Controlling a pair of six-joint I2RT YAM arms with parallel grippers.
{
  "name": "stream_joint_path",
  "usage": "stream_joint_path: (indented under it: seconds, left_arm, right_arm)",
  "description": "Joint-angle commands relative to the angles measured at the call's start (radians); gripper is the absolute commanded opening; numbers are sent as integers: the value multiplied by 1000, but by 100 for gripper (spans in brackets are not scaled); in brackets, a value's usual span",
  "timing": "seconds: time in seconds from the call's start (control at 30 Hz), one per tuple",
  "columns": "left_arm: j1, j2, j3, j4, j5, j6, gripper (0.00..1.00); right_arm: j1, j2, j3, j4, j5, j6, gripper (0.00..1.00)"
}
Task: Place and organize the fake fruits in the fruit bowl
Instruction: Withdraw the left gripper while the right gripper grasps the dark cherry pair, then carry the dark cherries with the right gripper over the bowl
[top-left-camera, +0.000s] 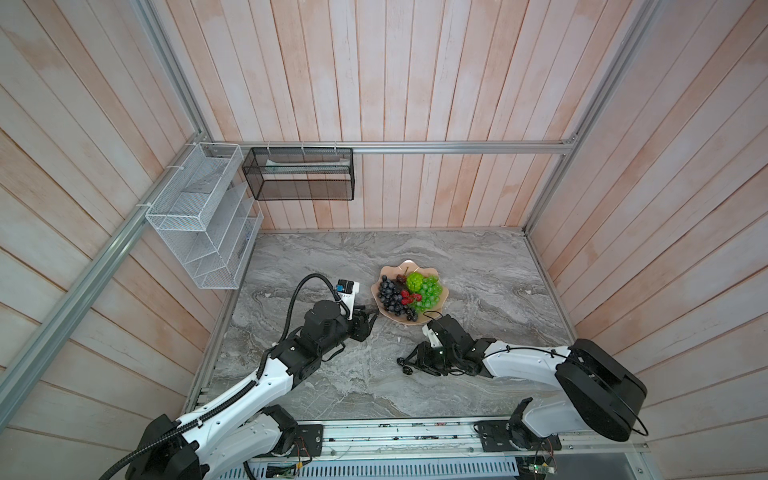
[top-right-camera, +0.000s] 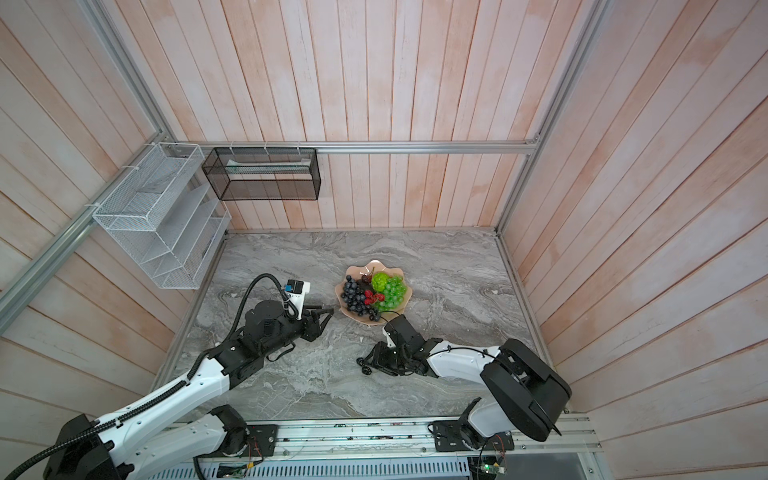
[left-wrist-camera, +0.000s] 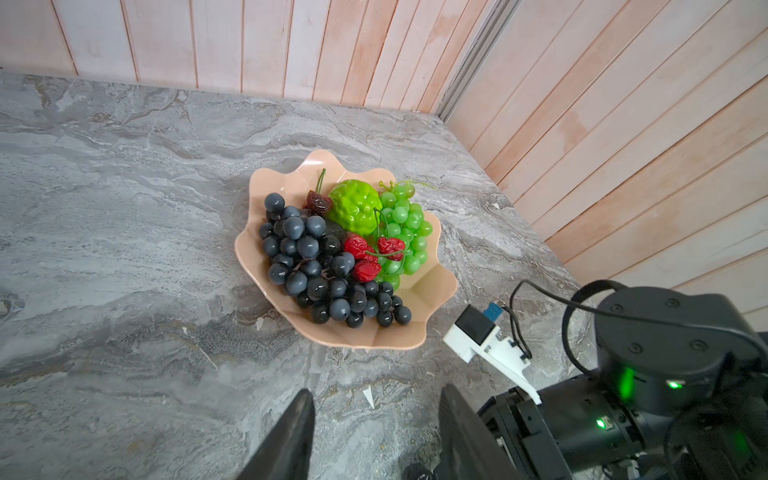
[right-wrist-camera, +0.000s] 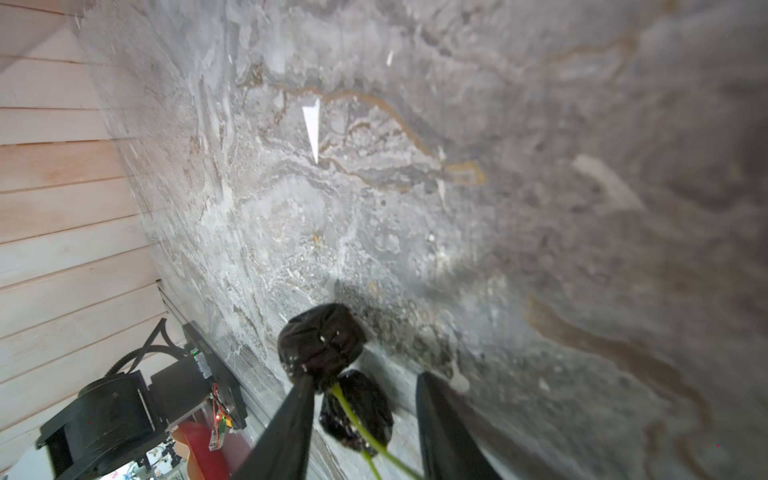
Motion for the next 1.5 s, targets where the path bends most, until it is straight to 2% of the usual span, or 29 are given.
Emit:
stream_joint_path:
  seconds: [0.0, 0.33, 0.6, 0.73, 0.9, 1.1, 1.3, 1.47]
  left_arm:
    - [5, -38, -21, 4, -34, -2, 52]
    - [6, -63, -25, -17, -45, -1, 52]
    - [6, -37, -8, -14, -34, -13, 52]
    - [7, -34, 14, -40, -46, -12, 52]
    - [6, -36, 27, -57, -55, -25, 52]
    - [6, -30, 44, -88, -82, -36, 52]
    - [6, -35, 67, -144, -111, -39, 52]
    - [9, -29, 120, -222, -178, -42, 52]
  right_arm:
    - [3, 43, 16, -25, 30, -8, 40]
    - [3, 27, 27, -36, 45, -23, 15]
    - [2, -37, 22, -58, 66, -50, 4]
    - [-8, -89, 41, -105, 85, -82, 2]
    - [-69, -164, 55, -132, 63, -120, 0]
    - [-189, -197, 207, -233, 35, -245, 0]
    - [-303, -69, 430, -234, 8, -406, 0]
    - [-354, 105, 554, -90, -45, -426, 0]
